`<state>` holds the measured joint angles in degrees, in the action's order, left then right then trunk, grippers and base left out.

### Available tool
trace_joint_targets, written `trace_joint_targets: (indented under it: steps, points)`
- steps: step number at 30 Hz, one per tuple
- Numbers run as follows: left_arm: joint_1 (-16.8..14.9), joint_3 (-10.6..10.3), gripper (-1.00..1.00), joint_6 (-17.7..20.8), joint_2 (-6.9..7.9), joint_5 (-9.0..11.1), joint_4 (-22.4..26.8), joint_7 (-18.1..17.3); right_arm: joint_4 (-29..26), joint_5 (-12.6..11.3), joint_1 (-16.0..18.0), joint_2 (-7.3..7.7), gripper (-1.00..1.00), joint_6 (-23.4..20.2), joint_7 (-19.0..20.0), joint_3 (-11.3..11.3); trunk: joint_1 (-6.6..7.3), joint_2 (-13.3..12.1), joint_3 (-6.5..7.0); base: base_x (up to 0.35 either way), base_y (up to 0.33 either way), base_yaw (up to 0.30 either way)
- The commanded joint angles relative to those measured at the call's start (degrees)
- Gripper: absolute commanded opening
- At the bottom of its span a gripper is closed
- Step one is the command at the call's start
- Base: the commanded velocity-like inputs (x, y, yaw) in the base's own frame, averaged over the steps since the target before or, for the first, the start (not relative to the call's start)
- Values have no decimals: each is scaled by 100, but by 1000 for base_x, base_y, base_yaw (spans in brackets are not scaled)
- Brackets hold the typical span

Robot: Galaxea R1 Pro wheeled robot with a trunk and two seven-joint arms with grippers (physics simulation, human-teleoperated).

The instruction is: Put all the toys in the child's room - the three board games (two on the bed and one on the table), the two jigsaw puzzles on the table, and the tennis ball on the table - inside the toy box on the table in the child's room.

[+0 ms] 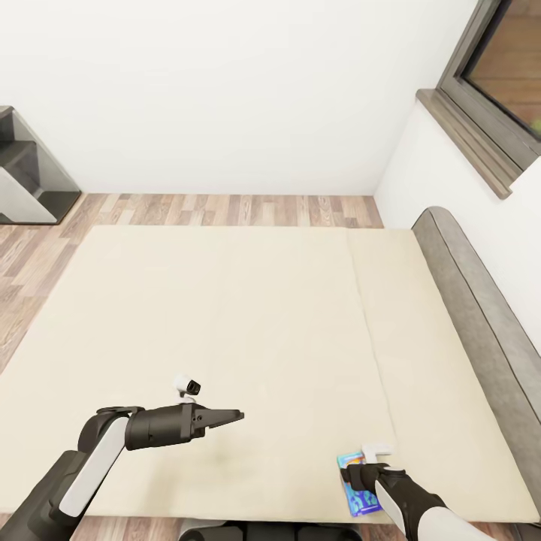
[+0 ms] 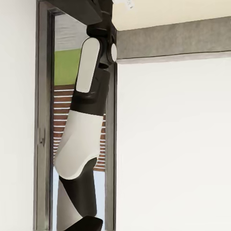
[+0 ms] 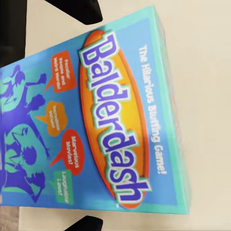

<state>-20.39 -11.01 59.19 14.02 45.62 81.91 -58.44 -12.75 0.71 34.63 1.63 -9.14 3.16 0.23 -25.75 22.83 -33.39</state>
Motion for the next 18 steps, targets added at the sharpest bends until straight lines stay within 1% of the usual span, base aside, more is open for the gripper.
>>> trace_joint_targets:
  steps: [1, 12, 14, 15, 17, 18]
  points:
    - [-5, -6, 100, 22, 4, 7, 0, -10, -12, 8, 0, 2, 100, -35, 18, 0, -3, 8, -5, 0, 0, 0]
    - [-3, -2, 100, 22, 8, 8, 0, -13, -15, 8, 0, 21, 100, -41, 33, 1, -3, 8, 0, 0, 0, 0]
    - [-4, 1, 100, 22, 14, 9, -2, -21, -12, 7, 5, 72, 100, -63, 41, 3, -3, 8, 0, 0, 0, 0]
    - [-5, 2, 100, 22, 17, 9, -4, -22, -10, 4, 9, 122, 100, -71, 69, 0, -3, 8, 0, 0, 0, 0]
    - [-5, 2, 100, 22, 18, 9, -7, -22, -9, 0, 14, 229, 100, -81, 216, -3, -3, 8, 0, 0, 0, 0]
    - [-5, 2, 100, 22, 17, 9, -7, -22, -9, -2, 15, 257, 100, -82, 285, -3, -3, 8, 0, 0, 0, 0]
